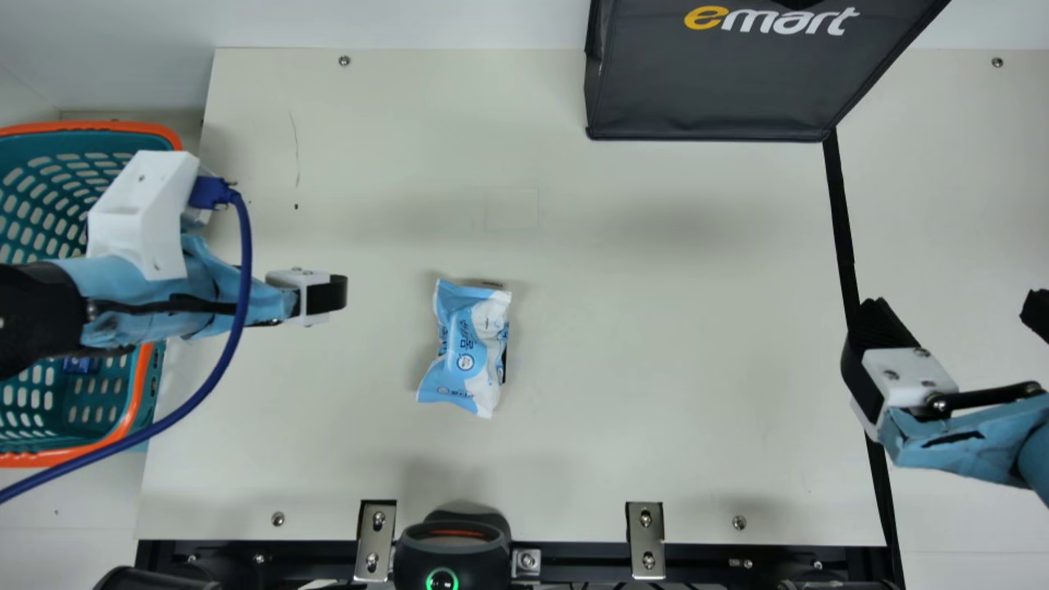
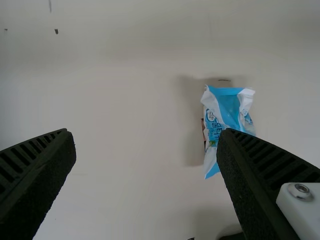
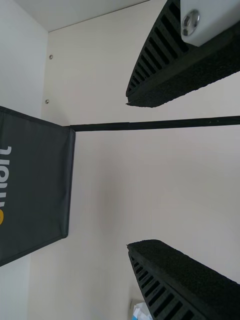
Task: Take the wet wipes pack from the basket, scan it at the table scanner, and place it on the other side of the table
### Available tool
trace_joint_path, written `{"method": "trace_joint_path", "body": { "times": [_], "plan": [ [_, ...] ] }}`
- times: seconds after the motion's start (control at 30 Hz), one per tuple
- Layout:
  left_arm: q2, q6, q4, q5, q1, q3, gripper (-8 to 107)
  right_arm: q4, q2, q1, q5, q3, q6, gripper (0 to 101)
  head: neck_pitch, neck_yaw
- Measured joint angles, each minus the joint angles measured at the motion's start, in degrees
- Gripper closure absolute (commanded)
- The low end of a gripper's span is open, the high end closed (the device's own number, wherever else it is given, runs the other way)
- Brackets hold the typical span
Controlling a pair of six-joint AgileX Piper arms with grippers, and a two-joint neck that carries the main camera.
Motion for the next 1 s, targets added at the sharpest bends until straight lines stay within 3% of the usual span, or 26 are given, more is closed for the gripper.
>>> {"method": "trace_joint_path", "body": {
  "times": [0.4,1.0],
  "plan": [
    [4.3,-7.8,3.8,-2.9,-10.8,-1.4,9,0.0,0.0,0.0,0.0,0.0,0.0,6,0.0,0.1],
    [14.6,-25.3,11.2,-5.1,-26.8,-7.7,9,0.1,0.0,0.0,0.0,0.0,0.0,6,-0.1,0.1]
  ]
}}
